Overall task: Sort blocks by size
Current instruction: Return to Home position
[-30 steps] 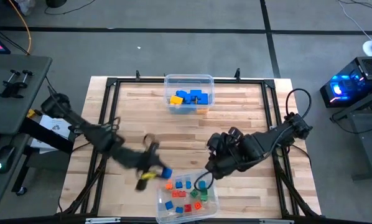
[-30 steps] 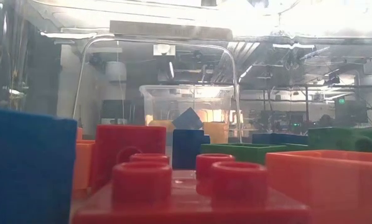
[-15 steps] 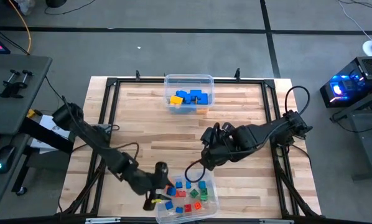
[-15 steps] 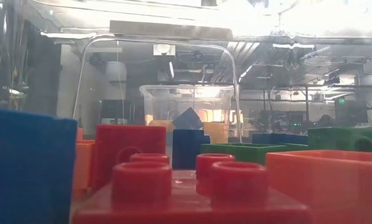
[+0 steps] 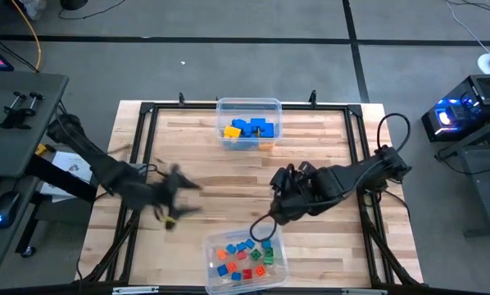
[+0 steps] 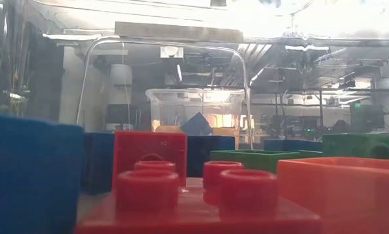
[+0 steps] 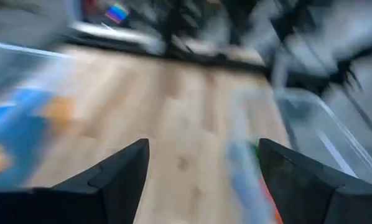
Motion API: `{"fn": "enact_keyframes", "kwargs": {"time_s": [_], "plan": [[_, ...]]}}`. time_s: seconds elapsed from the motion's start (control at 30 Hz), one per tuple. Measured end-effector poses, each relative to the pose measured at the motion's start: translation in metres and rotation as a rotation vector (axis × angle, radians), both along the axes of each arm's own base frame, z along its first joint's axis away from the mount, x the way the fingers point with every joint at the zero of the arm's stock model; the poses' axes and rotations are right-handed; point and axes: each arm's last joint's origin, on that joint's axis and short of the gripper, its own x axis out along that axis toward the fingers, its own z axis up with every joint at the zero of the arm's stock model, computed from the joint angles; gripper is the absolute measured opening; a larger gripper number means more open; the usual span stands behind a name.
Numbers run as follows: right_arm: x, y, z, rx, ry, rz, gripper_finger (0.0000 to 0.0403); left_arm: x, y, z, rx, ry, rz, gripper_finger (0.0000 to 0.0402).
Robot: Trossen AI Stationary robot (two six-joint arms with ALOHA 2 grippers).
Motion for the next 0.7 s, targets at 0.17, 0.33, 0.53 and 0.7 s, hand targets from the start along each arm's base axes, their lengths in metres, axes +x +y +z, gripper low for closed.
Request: {"fn": "enact_keyframes", "kwargs": {"time_s": [0.17,0.33,0.53,0.7], "plan": [[-0.009,0.005,0.007,0.025,-0.046,-0.05,0.0217,-0.052,0.041,-0.038,-0.141,-0.212,0.16,0.0275],[-0.012,0.011,0.007,0.056,-0.056,-0.076,0.0196,-0.075,0.073,-0.08,-0.172,-0.398,0.226,0.0237],[-0.012,0.009,0.008,0.07,-0.023,-0.02,0.0146,-0.086,0.098,-0.106,-0.203,-0.564,0.19,0.0104],[-0.013,0.0,0.013,0.113,0.018,0.058,0.0066,-0.091,0.111,-0.112,-0.12,-0.579,0.234,0.0014]]}}
